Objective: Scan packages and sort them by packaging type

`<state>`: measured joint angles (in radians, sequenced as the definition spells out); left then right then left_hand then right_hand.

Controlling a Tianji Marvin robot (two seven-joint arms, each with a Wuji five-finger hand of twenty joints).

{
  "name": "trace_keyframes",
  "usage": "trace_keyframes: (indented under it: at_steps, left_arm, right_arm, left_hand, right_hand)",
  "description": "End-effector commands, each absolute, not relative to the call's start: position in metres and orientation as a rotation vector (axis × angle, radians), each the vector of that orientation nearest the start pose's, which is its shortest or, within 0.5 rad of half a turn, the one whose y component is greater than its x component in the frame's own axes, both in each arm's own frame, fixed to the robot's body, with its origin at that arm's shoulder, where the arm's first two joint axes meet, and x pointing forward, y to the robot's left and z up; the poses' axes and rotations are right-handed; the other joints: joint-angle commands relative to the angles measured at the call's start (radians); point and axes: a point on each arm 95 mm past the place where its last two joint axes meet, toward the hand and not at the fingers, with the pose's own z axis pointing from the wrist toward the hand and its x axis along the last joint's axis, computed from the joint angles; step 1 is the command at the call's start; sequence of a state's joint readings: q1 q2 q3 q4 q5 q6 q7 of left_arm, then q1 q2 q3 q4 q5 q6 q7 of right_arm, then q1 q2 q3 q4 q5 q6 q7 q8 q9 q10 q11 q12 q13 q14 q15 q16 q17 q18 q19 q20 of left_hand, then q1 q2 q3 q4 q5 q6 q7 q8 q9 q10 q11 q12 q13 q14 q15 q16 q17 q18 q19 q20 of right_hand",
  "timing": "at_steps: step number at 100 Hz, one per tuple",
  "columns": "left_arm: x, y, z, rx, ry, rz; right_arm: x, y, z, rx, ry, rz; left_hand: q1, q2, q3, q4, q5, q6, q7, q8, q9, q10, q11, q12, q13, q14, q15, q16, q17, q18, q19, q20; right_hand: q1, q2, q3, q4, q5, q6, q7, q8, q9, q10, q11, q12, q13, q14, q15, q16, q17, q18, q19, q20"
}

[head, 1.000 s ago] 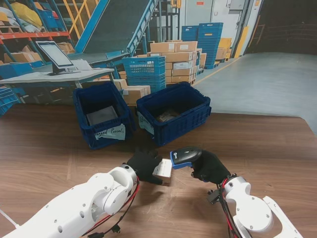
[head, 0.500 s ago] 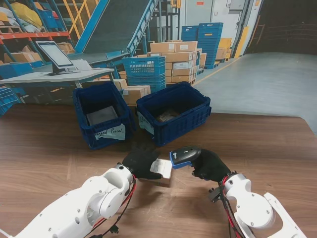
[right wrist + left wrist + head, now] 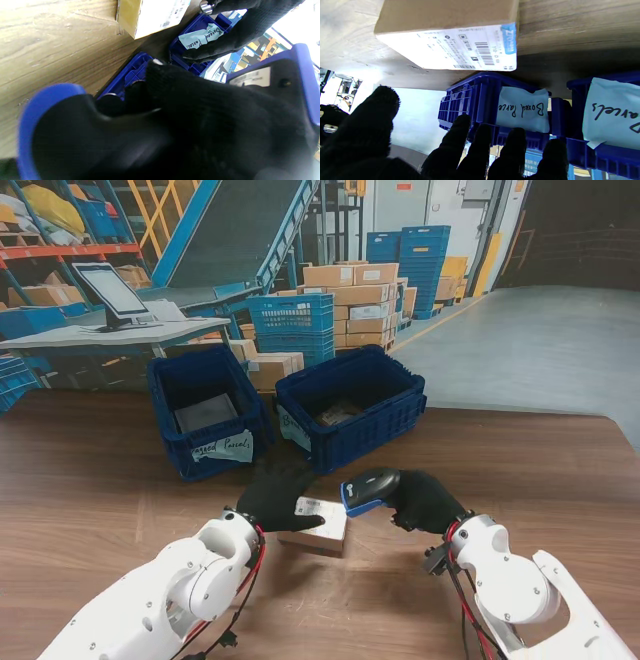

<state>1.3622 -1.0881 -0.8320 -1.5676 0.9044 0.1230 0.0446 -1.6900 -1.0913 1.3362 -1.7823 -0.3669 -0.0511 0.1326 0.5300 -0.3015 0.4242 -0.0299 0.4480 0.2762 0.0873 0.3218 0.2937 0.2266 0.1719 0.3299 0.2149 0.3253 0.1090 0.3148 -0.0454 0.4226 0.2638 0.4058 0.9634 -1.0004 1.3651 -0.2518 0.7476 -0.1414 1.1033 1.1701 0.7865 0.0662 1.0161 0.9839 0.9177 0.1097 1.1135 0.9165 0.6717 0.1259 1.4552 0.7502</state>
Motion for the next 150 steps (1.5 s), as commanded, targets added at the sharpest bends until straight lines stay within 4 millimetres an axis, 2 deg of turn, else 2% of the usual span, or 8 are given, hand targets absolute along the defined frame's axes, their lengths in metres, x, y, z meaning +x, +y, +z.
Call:
trace_keyframes:
  at_steps: [1, 38, 75, 114, 150]
  left_arm:
    - [0.397, -0.101, -0.334, -1.157, 1.669, -1.572]
    - [0.399, -0.074, -0.336, -1.214, 1.62, -1.553]
    - [0.395, -0.05, -0.341, -1.272, 1.578, -1.531]
    - [0.394, -0.032, -0.347, -1.327, 1.523, -1.543]
    - [0.393, -0.024, -0.353, -1.362, 1.49, -1.565]
  right_arm:
    - [0.378, 0.001, -0.289, -2.043, -1.476, -2.256]
    - [0.4, 0.012, -0.299, -1.995, -1.624, -2.241]
    - [0.418, 0.037, -0.311, -1.906, -1.725, -2.253]
    - [0.432, 0.066, -0.324, -1.862, -1.835, -2.259]
    - [0.442, 0.079, -0.338, -1.839, -1.937, -2.265]
  left_hand:
    - [-0.003, -0.017, 0.026, 0.014, 0.018, -0.012, 0.01, 0.004, 0.012, 0.023, 0.009, -0.004, -0.003, 0.032, -0.004, 0.004, -0.001, 0.03, -0.037, 0.011]
    - [-0.011, -0.016, 0.043, 0.011, 0.02, -0.01, 0.01, 0.004, 0.011, 0.024, 0.009, -0.006, -0.002, 0.032, -0.005, 0.004, -0.001, 0.03, -0.043, 0.012]
    - [-0.009, -0.013, 0.048, 0.011, 0.021, -0.009, 0.01, 0.004, 0.008, 0.028, 0.007, -0.006, -0.004, 0.033, -0.006, 0.004, -0.001, 0.029, -0.05, 0.014]
    - [-0.006, -0.013, 0.052, 0.011, 0.025, -0.008, 0.01, 0.004, 0.009, 0.032, 0.004, -0.006, -0.006, 0.03, -0.008, 0.005, -0.001, 0.028, -0.058, 0.018]
    - [-0.005, -0.012, 0.057, 0.011, 0.026, -0.009, 0.009, 0.004, 0.008, 0.034, 0.002, -0.006, -0.008, 0.03, -0.009, 0.005, -0.001, 0.026, -0.065, 0.021]
  right_hand:
    - [0.086, 0.049, 0.147, 0.01, 0.061, -0.037, 0.051, 0.039, 0.017, 0.008, -0.005, 0.002, 0.028, 0.03, 0.018, 0.009, 0.009, -0.03, 0.051, 0.031]
    - [0.083, 0.05, 0.151, 0.01, 0.06, -0.042, 0.055, 0.039, 0.016, 0.004, -0.002, 0.001, 0.031, 0.025, 0.019, 0.007, 0.013, -0.031, 0.051, 0.027]
    - [0.082, 0.048, 0.154, 0.011, 0.06, -0.044, 0.058, 0.037, 0.017, 0.003, 0.001, -0.002, 0.033, 0.022, 0.022, 0.005, 0.017, -0.031, 0.052, 0.024]
    - [0.082, 0.043, 0.159, 0.01, 0.06, -0.041, 0.061, 0.035, 0.017, 0.006, 0.005, -0.005, 0.036, 0.026, 0.026, 0.001, 0.022, -0.032, 0.057, 0.021]
    - [0.08, 0.042, 0.163, 0.01, 0.058, -0.043, 0.065, 0.033, 0.017, 0.005, 0.009, -0.009, 0.035, 0.024, 0.03, -0.005, 0.023, -0.034, 0.06, 0.014]
